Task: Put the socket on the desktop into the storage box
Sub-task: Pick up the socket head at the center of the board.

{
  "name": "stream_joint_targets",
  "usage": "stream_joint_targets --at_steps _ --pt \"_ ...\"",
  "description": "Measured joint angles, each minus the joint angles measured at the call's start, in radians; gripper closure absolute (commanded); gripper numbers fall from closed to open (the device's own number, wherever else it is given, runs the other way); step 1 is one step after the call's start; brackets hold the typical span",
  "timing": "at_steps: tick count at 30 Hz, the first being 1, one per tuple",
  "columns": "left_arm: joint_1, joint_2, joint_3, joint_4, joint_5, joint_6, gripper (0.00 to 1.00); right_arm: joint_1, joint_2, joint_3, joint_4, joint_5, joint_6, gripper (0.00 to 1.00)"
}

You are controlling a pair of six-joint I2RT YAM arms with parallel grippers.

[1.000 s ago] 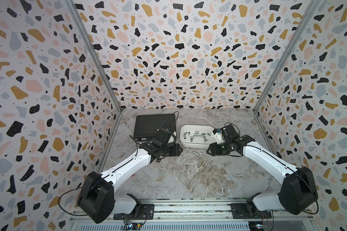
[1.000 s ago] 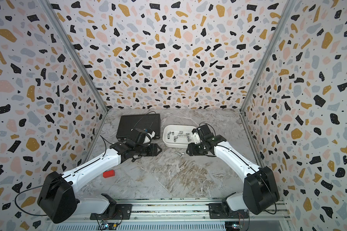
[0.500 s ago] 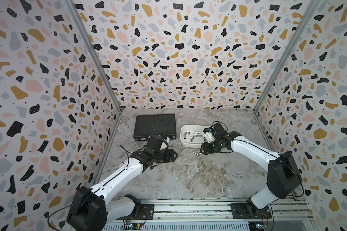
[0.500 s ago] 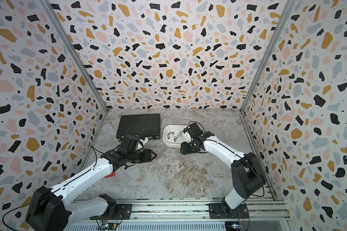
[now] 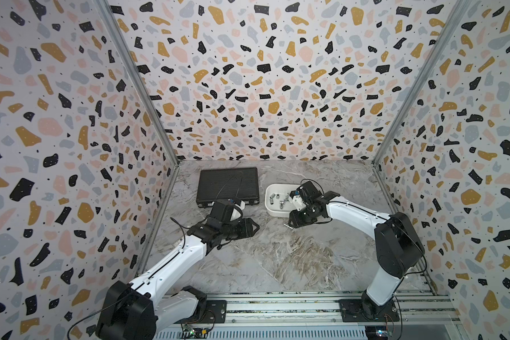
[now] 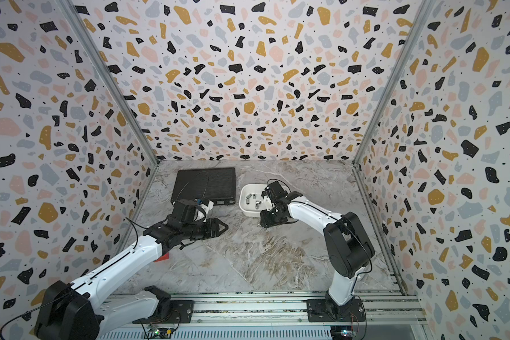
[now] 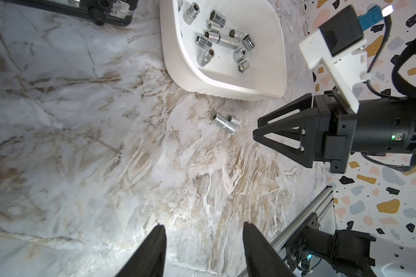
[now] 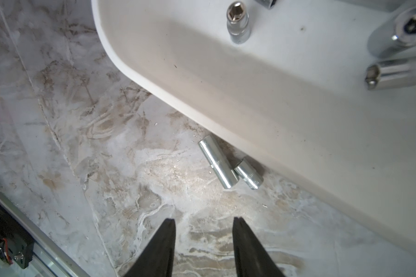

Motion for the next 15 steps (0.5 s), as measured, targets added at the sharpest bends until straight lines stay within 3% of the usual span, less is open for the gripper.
stream_joint_targets --at_steps 15 --pt "0.008 -0.004 -0.033 0.012 0.017 -0.025 0.45 0.009 0.096 0.060 0.007 0.024 -0.022 0.58"
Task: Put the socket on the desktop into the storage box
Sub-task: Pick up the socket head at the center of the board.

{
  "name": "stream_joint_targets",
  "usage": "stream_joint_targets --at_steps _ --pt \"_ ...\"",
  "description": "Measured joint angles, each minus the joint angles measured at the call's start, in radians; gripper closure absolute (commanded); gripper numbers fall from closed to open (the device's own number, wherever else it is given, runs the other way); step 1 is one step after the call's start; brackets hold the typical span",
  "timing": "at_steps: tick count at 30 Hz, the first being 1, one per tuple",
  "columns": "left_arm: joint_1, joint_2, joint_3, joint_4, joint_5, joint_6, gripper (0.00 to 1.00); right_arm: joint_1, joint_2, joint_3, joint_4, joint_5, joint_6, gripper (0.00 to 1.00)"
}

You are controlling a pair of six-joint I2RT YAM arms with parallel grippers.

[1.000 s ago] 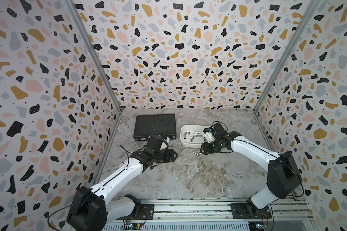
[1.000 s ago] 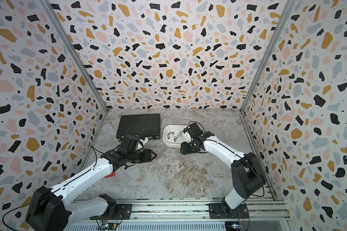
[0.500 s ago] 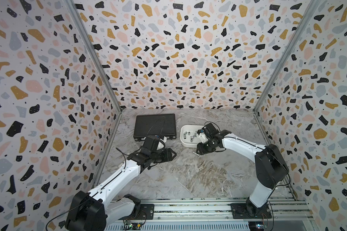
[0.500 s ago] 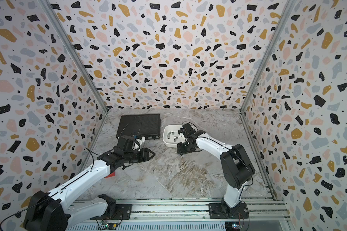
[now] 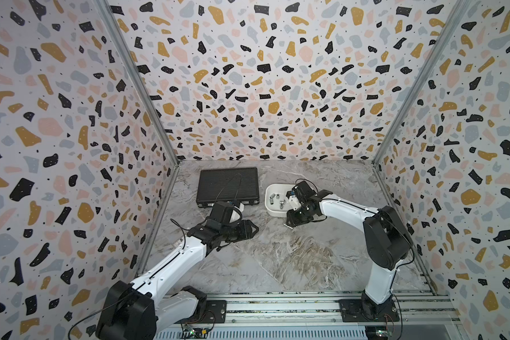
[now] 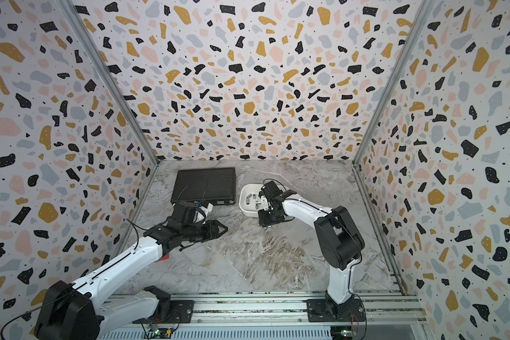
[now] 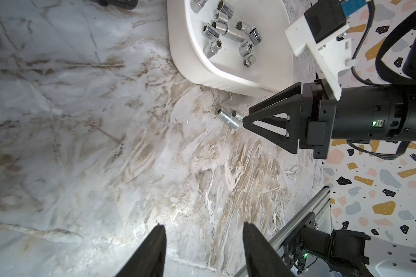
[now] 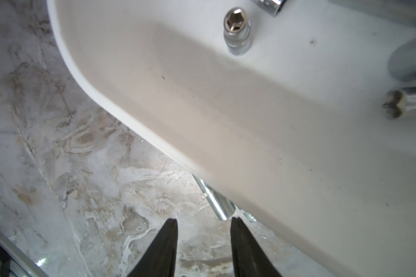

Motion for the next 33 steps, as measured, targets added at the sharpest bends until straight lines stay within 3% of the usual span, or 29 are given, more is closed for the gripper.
stream_joint_targets --at_steps 26,33 --pt "0.005 -0.002 -0.017 0.018 0.003 -0.012 0.45 0.035 0.089 0.035 0.000 0.010 -0.008 0.61" --pt "0.006 -0.002 -0.018 0.018 0.003 -0.013 0.45 0.054 0.097 0.042 -0.007 0.024 -0.008 0.57"
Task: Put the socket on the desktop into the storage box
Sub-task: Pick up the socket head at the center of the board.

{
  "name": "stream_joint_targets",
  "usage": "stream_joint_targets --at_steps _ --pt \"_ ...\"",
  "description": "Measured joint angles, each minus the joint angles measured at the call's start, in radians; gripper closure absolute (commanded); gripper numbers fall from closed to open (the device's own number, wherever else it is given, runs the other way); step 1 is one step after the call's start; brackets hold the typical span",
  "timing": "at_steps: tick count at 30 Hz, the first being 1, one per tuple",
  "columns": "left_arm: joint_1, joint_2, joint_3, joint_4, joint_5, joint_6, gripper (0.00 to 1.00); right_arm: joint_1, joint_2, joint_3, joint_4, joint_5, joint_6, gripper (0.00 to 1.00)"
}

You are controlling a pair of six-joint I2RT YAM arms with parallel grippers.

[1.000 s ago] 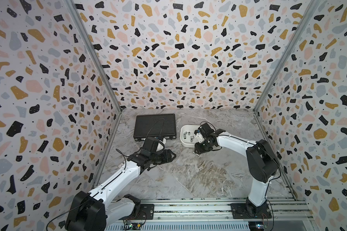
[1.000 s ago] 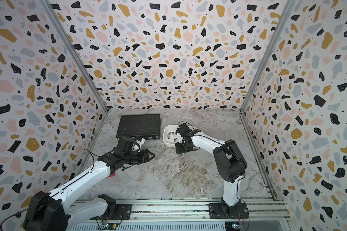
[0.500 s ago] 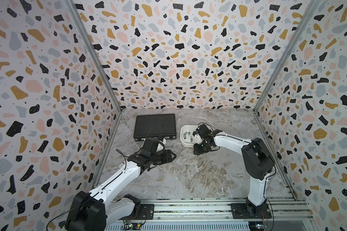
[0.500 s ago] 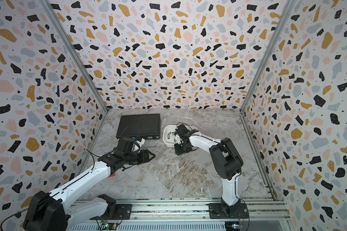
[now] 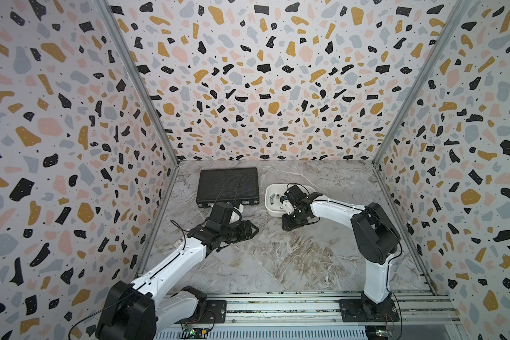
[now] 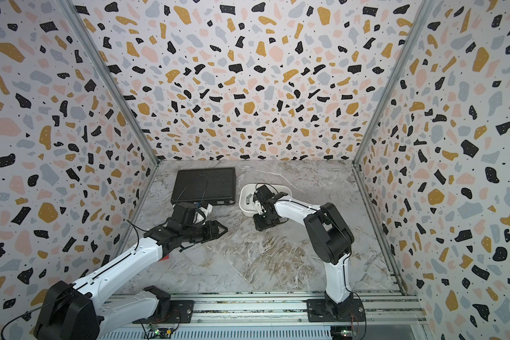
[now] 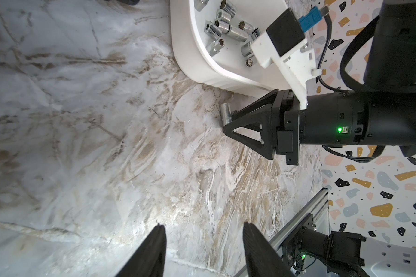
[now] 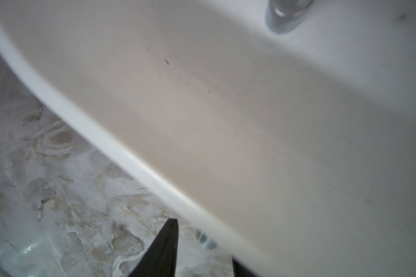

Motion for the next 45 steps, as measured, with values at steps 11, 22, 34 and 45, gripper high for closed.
stream_joint_targets --at_steps 11,22,34,45 --pt "0.000 0.000 0.000 0.000 0.000 -0.001 0.45 0.032 0.071 0.082 -0.050 0.066 0.005 0.57" --pt "0.001 0.000 0.000 0.000 0.000 -0.003 0.45 0.044 0.086 0.102 -0.066 0.103 0.012 0.78" --pt "0.001 0.000 0.000 0.000 0.000 -0.004 0.45 0.058 0.071 0.079 -0.050 0.108 0.016 0.87" --pt "0.001 0.000 0.000 0.000 0.000 -0.009 0.45 0.069 -0.026 0.011 -0.072 0.096 0.029 0.87"
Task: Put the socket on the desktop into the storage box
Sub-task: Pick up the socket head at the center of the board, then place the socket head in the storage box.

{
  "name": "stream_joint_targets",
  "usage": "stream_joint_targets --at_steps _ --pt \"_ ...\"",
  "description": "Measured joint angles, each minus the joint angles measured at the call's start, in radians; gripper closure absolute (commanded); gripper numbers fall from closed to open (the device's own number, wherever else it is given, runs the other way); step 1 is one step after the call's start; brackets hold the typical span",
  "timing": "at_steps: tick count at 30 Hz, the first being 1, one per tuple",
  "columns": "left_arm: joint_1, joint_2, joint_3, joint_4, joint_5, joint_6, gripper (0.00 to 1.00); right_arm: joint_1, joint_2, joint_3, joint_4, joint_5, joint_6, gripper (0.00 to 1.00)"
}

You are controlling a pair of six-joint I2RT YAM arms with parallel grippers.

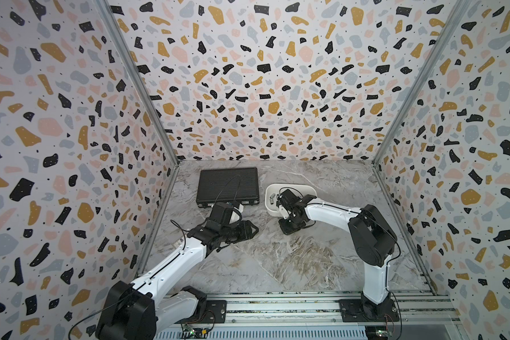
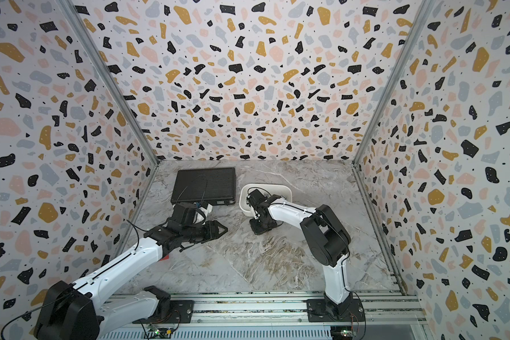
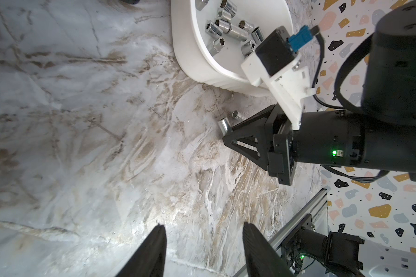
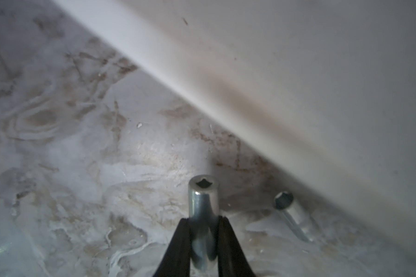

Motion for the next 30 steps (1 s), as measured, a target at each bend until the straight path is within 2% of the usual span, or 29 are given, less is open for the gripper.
stream_joint_targets --at_steps 10,22,30 --pt "0.000 0.013 0.003 0.027 0.010 -0.024 0.44 0.000 -0.126 0.011 -0.030 0.001 0.007 0.86" --pt "0.000 0.099 0.124 0.051 0.026 -0.040 0.44 -0.047 -0.119 0.178 -0.104 0.018 0.007 0.86" --pt "0.000 0.148 0.174 0.076 0.026 -0.043 0.44 -0.110 -0.026 0.291 -0.123 0.024 0.013 0.86"
